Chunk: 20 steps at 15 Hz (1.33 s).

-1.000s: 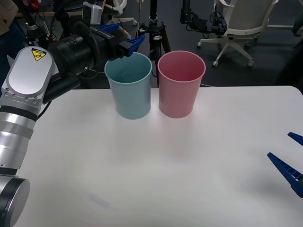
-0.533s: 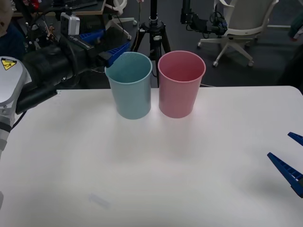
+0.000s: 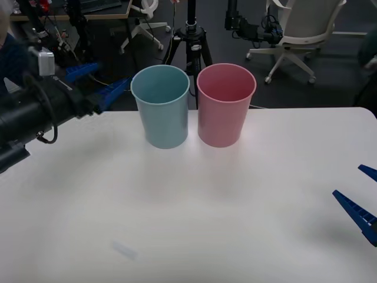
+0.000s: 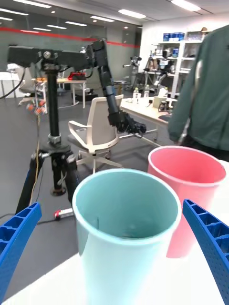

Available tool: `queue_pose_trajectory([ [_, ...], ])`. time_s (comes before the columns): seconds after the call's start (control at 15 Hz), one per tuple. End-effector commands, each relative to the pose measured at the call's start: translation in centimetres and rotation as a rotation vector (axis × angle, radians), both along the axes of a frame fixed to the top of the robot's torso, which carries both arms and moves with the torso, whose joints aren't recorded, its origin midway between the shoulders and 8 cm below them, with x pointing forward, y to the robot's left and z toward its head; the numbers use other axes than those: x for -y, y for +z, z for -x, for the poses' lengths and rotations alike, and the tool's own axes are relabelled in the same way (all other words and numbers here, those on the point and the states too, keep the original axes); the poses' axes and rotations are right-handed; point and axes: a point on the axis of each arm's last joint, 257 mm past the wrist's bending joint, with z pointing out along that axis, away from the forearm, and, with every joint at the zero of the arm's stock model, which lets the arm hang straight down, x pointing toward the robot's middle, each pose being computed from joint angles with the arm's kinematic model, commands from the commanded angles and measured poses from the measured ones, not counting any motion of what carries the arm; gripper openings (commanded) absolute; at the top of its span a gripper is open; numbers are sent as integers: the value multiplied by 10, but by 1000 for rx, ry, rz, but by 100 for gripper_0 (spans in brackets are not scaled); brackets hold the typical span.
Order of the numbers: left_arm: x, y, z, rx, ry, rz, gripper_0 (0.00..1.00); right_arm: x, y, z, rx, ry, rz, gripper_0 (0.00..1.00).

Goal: Grasp the object on the table and drop it into the matching bin: aluminum can to the light blue bin, PET bottle to the pink bin.

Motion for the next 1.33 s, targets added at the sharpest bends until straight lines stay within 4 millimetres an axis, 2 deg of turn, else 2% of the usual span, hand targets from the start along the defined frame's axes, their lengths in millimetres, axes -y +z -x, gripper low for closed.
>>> queue_pose_trajectory([
  [0.07,-23,-18,23,-20,37,27,100,0,0,0,0,0,0,100],
  [0.4,-59,-55,62,-28,121,69,100,0,0,0,0,0,0,100],
  [0.53,-69,-71,77,-41,135,77,100,0,0,0,0,0,0,100],
  [0.67,-77,-90,100,-77,128,90,100,0,0,0,0,0,0,100],
  [1.0,-99,-120,145,-136,121,70,100,0,0,0,0,0,0,100],
  [1.33,-110,-139,166,-165,150,59,100,0,0,0,0,0,0,100],
])
